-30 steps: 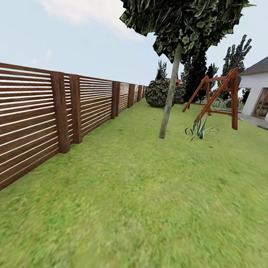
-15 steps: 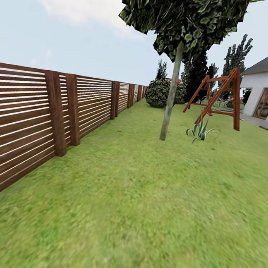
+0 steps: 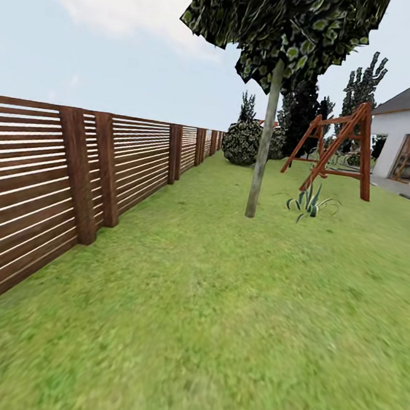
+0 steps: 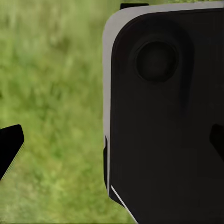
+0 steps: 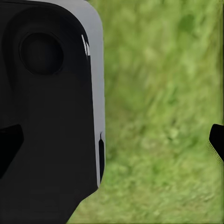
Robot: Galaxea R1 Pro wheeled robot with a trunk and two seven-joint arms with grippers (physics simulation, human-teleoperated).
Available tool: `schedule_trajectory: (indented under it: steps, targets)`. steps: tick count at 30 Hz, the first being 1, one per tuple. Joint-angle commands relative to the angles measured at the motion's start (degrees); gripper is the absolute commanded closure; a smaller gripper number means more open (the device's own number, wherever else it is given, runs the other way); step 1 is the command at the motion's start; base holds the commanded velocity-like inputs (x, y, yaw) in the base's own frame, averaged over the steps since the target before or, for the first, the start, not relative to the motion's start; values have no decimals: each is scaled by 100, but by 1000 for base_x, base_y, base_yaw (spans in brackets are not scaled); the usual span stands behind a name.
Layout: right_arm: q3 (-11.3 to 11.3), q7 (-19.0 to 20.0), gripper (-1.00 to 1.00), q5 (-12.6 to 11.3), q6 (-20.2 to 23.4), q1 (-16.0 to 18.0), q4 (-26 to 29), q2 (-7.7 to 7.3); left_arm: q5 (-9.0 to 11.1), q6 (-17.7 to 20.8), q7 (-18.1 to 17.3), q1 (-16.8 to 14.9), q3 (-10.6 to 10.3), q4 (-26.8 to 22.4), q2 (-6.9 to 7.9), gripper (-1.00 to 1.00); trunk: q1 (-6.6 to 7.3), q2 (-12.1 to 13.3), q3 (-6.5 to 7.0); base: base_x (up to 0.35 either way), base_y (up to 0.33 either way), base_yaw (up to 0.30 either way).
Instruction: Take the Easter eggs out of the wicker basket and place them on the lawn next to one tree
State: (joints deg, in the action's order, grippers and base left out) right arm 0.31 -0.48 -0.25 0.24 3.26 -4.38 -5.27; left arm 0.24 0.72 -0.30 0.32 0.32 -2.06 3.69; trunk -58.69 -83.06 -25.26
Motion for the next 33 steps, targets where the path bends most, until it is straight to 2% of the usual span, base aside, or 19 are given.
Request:
schedule_trajectory:
  steps: [1,21,33]
  targets:
    - [4,-5,-100,-2,3,8,-11,0,2,8,-4,3,3,-13,1,-100,-3,-2,-5,337,0,0]
    - [4,-5,-100,-2,3,8,-11,0,2,8,-4,3,2,-13,1,-100,-3,-2,-5,337,0,1]
    - [11,-10,-100,3,3,8,-11,0,2,8,-4,3,3,-13,1,-100,-3,-2,-5,337,0,145]
